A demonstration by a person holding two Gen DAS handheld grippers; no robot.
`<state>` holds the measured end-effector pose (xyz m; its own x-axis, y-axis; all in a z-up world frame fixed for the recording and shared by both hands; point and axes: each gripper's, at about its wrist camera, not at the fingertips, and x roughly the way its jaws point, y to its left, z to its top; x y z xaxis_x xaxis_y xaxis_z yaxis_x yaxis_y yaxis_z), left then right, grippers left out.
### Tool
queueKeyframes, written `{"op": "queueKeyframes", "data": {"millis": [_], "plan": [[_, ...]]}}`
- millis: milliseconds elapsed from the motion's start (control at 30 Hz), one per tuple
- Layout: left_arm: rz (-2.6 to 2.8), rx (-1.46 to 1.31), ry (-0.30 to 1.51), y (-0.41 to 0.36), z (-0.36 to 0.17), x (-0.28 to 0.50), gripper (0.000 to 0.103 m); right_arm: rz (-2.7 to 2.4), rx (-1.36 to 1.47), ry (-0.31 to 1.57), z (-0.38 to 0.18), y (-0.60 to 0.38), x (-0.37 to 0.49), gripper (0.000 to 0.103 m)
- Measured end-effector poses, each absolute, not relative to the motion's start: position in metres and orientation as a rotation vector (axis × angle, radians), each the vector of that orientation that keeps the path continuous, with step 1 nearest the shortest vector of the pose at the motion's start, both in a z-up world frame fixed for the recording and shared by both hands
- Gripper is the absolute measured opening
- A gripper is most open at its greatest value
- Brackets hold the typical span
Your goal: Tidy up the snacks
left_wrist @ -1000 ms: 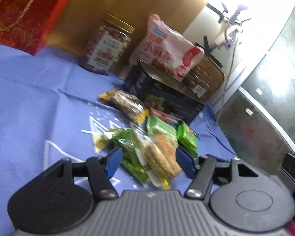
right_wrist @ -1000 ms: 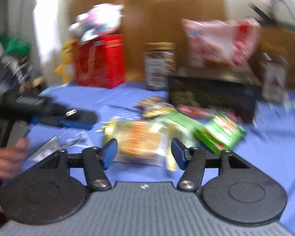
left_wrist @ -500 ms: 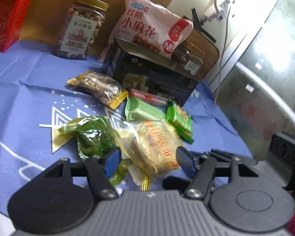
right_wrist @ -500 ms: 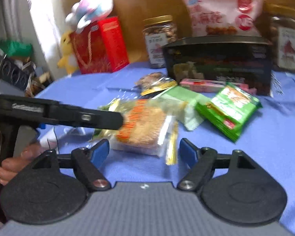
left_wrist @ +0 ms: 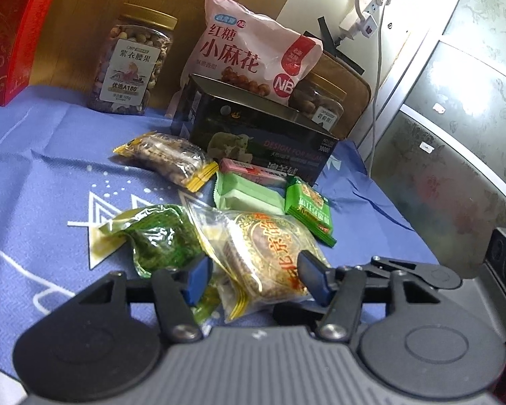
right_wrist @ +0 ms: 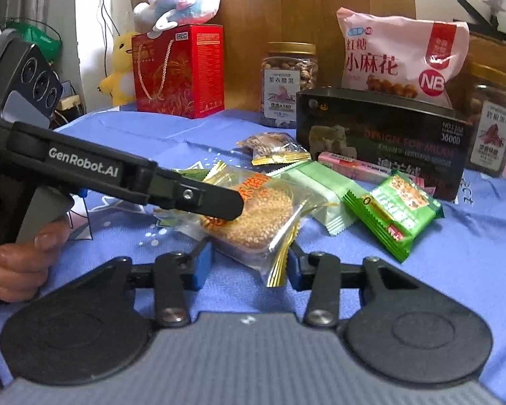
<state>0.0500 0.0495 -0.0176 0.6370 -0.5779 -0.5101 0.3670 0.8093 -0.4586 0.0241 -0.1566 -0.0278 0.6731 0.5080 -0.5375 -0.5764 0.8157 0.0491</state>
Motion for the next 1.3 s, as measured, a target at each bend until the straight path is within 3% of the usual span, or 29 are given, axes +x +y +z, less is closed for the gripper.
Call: {"op": "queueKeyframes", "data": {"millis": [1300], "plan": [[-0.573,-0.307,0.665,0.0494,-0.0168,0.0473,0.056,0.591,-0.144,0.514,-0.0256,-0.1580,0.0156,0.047]]}}
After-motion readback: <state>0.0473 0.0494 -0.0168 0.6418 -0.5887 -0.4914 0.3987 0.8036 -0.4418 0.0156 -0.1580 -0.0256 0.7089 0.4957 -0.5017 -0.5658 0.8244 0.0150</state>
